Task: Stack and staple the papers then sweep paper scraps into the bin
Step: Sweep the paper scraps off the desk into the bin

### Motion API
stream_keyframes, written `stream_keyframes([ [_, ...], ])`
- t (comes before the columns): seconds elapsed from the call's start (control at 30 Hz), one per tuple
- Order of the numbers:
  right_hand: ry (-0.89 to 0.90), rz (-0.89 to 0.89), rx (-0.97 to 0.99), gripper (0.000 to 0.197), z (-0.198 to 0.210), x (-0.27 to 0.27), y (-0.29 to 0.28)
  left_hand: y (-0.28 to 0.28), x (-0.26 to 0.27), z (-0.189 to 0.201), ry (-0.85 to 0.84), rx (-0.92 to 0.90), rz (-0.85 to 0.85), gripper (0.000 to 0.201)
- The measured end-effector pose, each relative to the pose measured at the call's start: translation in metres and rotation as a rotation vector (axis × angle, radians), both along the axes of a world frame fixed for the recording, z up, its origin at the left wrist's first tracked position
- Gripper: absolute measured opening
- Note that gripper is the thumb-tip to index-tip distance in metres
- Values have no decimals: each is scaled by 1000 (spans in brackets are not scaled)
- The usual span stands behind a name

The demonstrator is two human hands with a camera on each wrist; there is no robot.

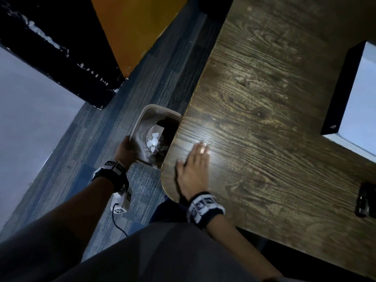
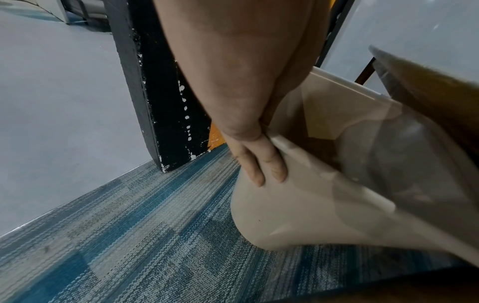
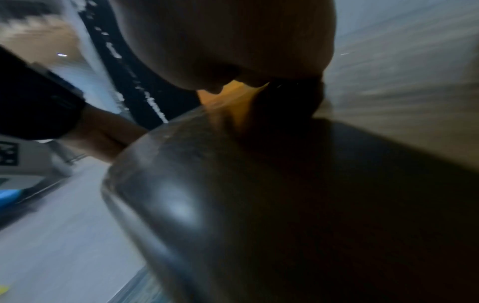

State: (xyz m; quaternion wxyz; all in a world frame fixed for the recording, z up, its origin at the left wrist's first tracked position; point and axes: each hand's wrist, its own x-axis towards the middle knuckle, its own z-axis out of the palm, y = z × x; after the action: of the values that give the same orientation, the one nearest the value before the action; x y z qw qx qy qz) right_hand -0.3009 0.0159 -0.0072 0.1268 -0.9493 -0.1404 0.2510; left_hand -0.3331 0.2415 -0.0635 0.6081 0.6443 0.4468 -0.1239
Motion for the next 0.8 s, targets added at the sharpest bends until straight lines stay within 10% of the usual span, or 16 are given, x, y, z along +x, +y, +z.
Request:
stream_keyframes([
  [0.23, 36, 383, 268, 44, -4, 15, 67, 1, 6, 1, 52, 31, 9, 57],
  [0.3, 33, 285, 404, 16, 3, 28, 66, 1, 8, 0, 28, 46, -9, 51],
  [0.47, -181, -269, 656, 19, 14, 72, 0, 3, 17, -1, -10, 133, -120, 48],
  [0.57, -405, -429, 297, 33, 2, 98, -72, 3, 23, -7, -48, 126, -146, 52],
  [0.67, -253, -660, -89, 62, -6, 108, -120, 9, 26, -22, -23, 128, -132, 54],
  [0.8, -183, -630, -169, 69, -18, 107, -92, 14, 32, -37, 38, 85, -126, 34],
])
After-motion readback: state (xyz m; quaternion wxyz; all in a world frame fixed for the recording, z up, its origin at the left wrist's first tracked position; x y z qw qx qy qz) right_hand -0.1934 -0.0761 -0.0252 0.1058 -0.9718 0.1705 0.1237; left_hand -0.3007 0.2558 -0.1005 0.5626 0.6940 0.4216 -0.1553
